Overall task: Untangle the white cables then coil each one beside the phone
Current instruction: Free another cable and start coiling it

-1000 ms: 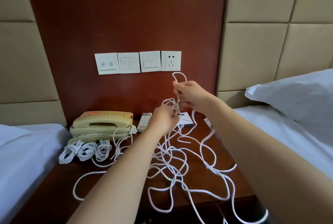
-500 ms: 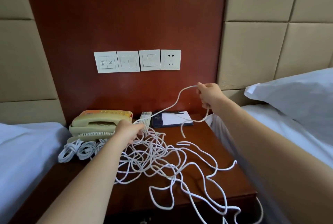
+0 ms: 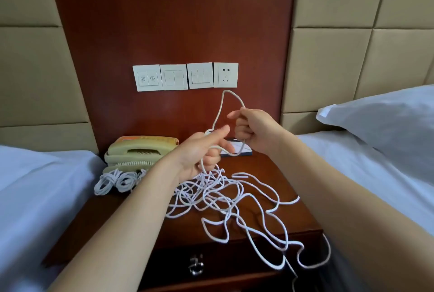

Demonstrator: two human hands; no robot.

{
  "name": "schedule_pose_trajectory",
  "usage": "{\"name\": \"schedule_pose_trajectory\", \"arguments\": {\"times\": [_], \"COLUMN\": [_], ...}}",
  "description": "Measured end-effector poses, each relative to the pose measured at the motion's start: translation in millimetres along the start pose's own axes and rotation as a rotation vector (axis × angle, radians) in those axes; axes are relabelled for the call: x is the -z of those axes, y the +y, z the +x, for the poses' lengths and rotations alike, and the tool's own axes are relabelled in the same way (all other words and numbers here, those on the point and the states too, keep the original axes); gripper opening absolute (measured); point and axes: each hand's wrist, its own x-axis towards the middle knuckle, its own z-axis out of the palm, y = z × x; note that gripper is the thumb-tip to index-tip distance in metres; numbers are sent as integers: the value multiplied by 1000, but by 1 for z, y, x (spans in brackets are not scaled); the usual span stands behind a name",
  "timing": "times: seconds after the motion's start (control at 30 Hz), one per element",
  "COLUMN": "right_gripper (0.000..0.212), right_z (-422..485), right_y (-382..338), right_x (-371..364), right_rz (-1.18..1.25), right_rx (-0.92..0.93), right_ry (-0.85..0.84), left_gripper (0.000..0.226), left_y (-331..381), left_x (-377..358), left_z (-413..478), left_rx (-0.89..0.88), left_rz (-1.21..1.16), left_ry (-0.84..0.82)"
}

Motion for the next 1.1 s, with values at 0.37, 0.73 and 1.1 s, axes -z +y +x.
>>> {"name": "schedule_pose_trajectory", "arguments": {"times": [0.37, 0.73, 1.1], "right_gripper": [41, 58, 20], "right_z": [-79, -115, -70], "right_y": [64, 120, 103], "right_x": [73, 75, 125], "right_rz": [-1152, -1744, -1524], "right_rx": [-65, -14, 7], "right_ry": [-38, 35, -80], "left_gripper": [33, 31, 29], "left_y": [-59, -108, -128], "left_x": [-20, -32, -31], "left_z": [-42, -45, -23], "left_rx": [52, 158, 208], "left_rz": [-360, -450, -450], "left_ry": [274, 497, 450]}}
